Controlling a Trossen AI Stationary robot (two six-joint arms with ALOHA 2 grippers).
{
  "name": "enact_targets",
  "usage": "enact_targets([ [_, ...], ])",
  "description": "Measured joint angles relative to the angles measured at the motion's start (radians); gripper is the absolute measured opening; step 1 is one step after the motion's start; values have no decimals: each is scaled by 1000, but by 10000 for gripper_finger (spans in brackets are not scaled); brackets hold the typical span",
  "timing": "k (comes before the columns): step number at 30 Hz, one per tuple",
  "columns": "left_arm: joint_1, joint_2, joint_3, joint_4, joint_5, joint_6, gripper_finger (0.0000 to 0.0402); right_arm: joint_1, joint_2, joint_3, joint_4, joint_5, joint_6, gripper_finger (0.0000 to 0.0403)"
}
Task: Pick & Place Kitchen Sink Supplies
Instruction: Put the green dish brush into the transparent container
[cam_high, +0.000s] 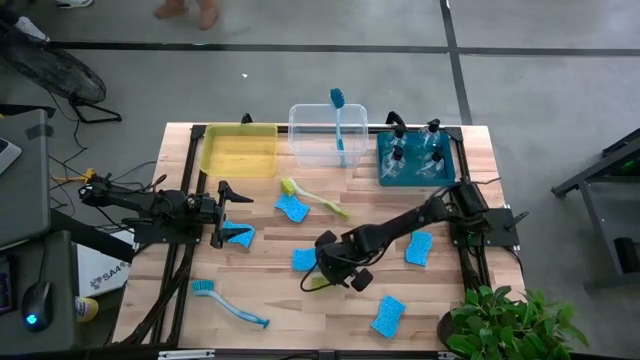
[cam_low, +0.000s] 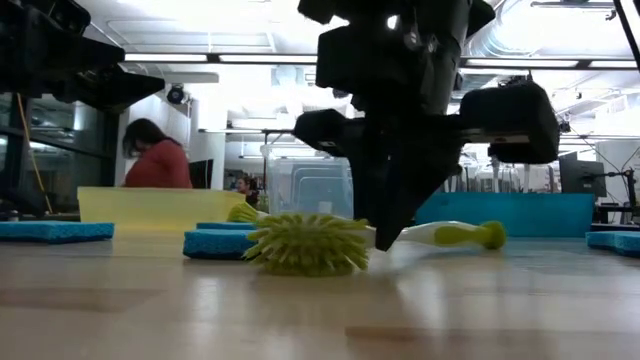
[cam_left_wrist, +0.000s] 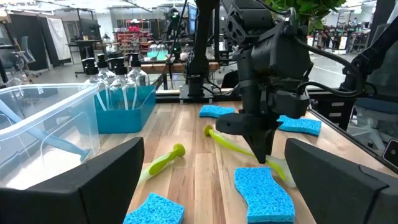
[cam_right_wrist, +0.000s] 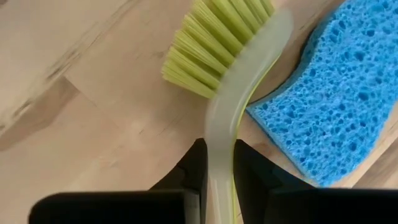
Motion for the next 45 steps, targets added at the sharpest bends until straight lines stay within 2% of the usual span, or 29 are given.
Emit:
enact_targets([
  [6, 0, 0, 0, 0, 0, 0, 382, 25, -25, 51, 6, 89, 58, 44],
  [11, 0, 0, 0, 0, 0, 0, 382, 61, -27, 111, -3, 211, 53, 44],
  [16, 0, 0, 0, 1, 0, 0, 382, 94, -43, 130, 21, 367, 18, 44],
  [23, 0, 0, 0, 1, 0, 0, 382, 113, -98, 60, 192, 626, -36, 44],
  [27, 0, 0, 0, 1, 0, 0, 382, 111, -117, 5, 339, 730, -108, 44],
  [30, 0, 0, 0, 1, 0, 0, 382, 111, -125, -47, 479, 761, -163, 44],
  [38, 0, 0, 0, 1, 6, 0, 382, 88, -124, -216, 990, 958, -392, 44],
  [42, 0, 0, 0, 0, 7, 0, 382, 59, -123, -267, 1226, 1019, -471, 44],
  [45, 0, 0, 0, 0, 8, 0, 382, 33, -123, -272, 1332, 1038, -507, 44],
])
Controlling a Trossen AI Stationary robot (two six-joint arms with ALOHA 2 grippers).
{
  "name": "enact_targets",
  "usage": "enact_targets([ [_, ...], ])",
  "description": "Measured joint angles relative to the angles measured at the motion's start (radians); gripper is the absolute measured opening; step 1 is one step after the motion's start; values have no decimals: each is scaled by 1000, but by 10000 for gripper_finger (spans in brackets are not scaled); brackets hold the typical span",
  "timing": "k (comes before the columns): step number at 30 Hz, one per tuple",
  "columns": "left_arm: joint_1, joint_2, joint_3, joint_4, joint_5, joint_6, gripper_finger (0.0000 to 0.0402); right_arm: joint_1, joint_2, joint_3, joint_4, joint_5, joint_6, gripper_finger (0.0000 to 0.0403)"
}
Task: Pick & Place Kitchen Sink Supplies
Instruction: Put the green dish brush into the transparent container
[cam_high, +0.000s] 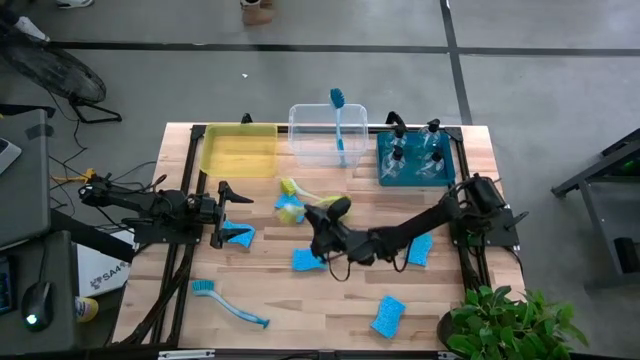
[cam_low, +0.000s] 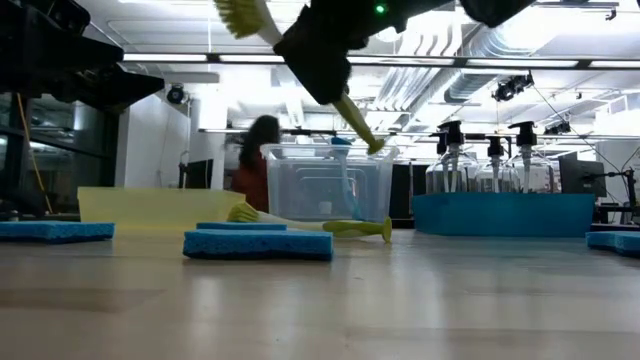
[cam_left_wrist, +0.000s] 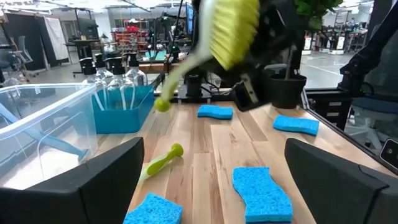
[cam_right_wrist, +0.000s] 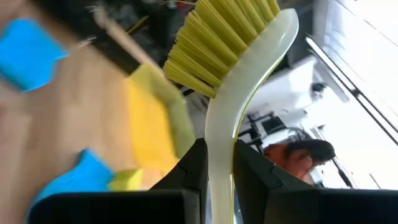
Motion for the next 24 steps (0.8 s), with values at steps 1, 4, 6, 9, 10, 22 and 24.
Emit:
enact_targets([
  [1, 0, 0, 0, 0, 1, 0, 382, -11, 0, 0, 36, -1, -10, 45],
  [4, 0, 0, 0, 0, 2, 0, 382, -47, 0, 0, 142, -18, -24, 45],
  [6, 0, 0, 0, 0, 2, 0, 382, -74, 0, 0, 209, -34, -21, 44],
  [9, 0, 0, 0, 0, 2, 0, 382, -118, 0, 1, 321, -39, -7, 44],
  [10, 0, 0, 0, -1, 2, 0, 382, -133, 0, 1, 355, -43, -7, 44],
  [22, 0, 0, 0, 0, 1, 0, 382, -317, 0, 1, 591, -90, 128, 44],
  [24, 0, 0, 0, -1, 1, 0, 382, -342, 0, 1, 584, -105, 169, 44],
])
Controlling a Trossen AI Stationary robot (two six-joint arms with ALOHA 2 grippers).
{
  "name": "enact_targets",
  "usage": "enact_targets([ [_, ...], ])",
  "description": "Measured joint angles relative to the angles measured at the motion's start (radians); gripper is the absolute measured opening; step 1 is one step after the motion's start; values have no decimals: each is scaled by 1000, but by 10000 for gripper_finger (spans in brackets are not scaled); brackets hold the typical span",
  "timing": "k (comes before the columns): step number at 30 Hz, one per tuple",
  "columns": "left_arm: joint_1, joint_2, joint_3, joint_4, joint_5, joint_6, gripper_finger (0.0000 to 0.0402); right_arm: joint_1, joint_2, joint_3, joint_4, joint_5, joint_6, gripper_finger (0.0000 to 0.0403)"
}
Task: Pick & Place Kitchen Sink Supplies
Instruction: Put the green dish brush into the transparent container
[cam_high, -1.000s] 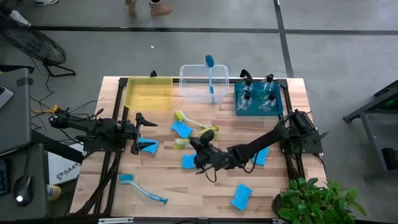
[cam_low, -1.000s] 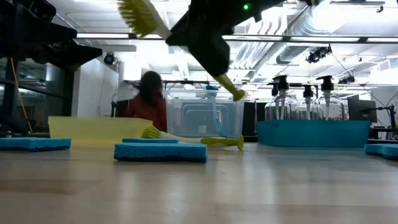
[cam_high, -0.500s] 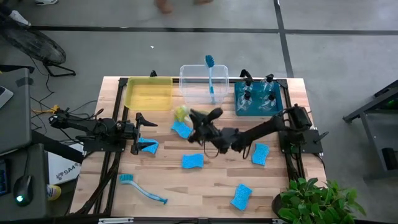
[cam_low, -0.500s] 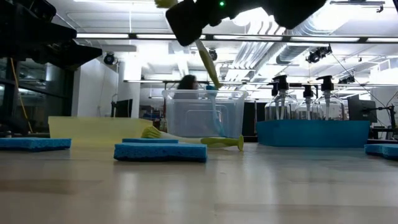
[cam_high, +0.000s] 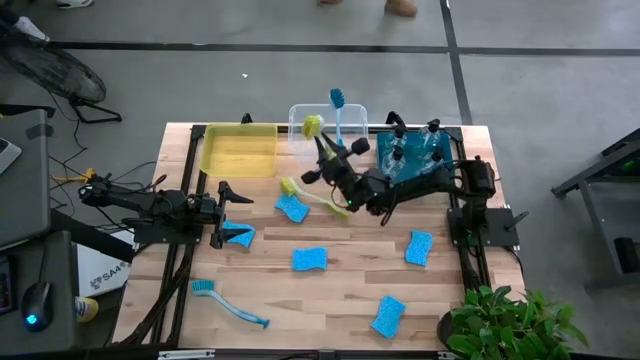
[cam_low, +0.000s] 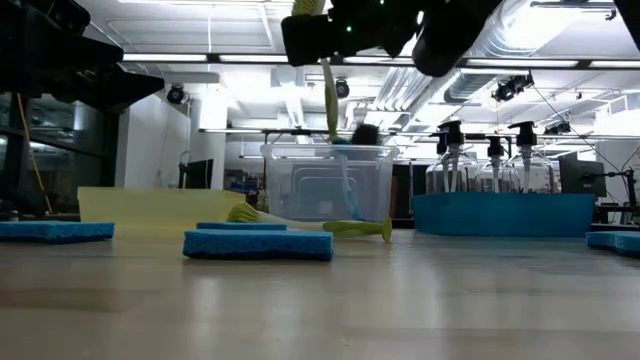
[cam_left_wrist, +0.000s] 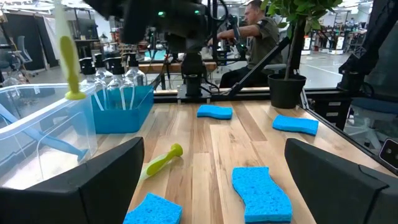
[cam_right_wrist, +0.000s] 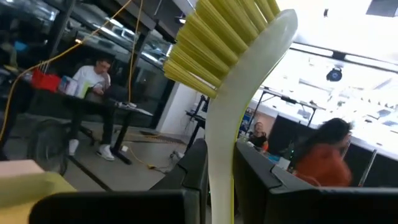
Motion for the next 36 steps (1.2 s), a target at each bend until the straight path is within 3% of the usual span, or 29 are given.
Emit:
enact_targets([
  [5, 0, 0, 0, 0, 0, 0, 382, -59, 0, 0, -7, -54, 89, 44],
  [14, 0, 0, 0, 0, -1, 0, 382, -152, 0, 26, -9, -81, 96, 44],
  [19, 0, 0, 0, 0, -1, 0, 382, -195, 0, 8, -64, 29, 103, 44],
  [28, 0, 0, 0, 0, -1, 0, 382, -257, 0, -103, -95, 141, 351, 44],
  [36, 0, 0, 0, 0, -2, 0, 382, -293, 1, -159, -224, 104, 539, 44],
])
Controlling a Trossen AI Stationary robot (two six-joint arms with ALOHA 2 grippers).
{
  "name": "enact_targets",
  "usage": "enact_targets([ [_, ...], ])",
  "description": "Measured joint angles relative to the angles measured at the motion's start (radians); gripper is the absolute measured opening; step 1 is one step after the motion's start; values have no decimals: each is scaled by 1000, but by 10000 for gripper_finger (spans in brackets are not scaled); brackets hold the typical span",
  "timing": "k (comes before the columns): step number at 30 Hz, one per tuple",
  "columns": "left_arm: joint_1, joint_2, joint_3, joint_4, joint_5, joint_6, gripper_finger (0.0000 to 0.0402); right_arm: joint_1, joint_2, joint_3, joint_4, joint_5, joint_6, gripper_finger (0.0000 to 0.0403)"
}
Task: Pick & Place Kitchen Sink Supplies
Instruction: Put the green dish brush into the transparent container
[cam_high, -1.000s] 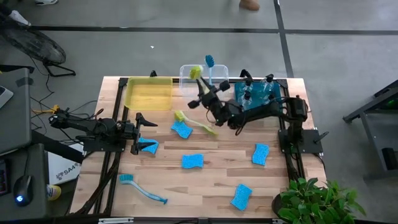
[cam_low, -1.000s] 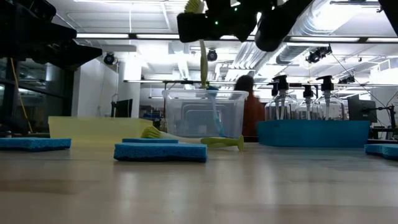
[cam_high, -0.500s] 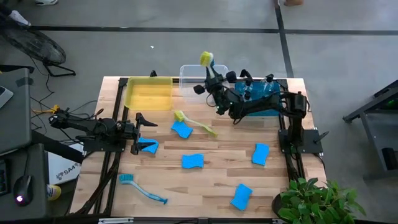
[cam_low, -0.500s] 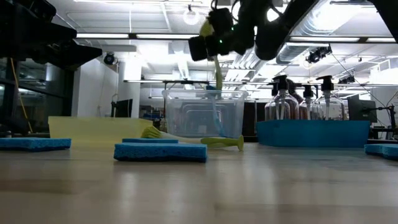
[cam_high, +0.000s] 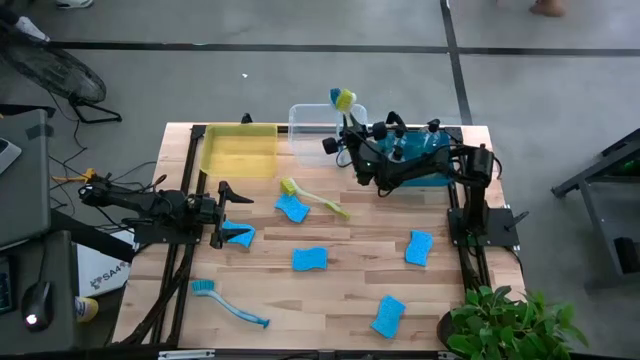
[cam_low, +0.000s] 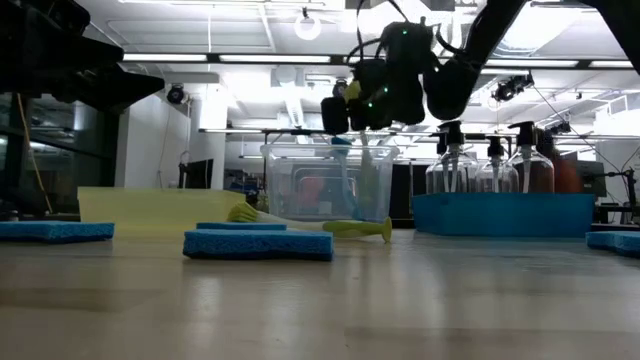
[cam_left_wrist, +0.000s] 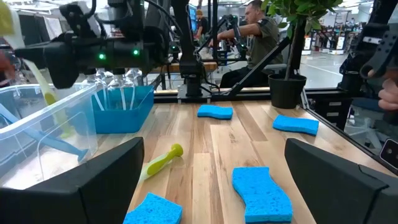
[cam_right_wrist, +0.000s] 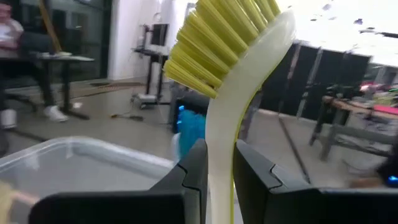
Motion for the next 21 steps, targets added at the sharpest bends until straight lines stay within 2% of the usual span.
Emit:
enact_targets([
  [7, 0, 0, 0, 0, 0, 0, 382, -18, 0, 11, -182, -5, 121, 44],
  [14, 0, 0, 0, 0, 0, 0, 382, -28, -2, 13, -268, 2, 230, 46],
  [21, 0, 0, 0, 0, 0, 0, 382, -29, -3, 14, -318, 15, 282, 69],
])
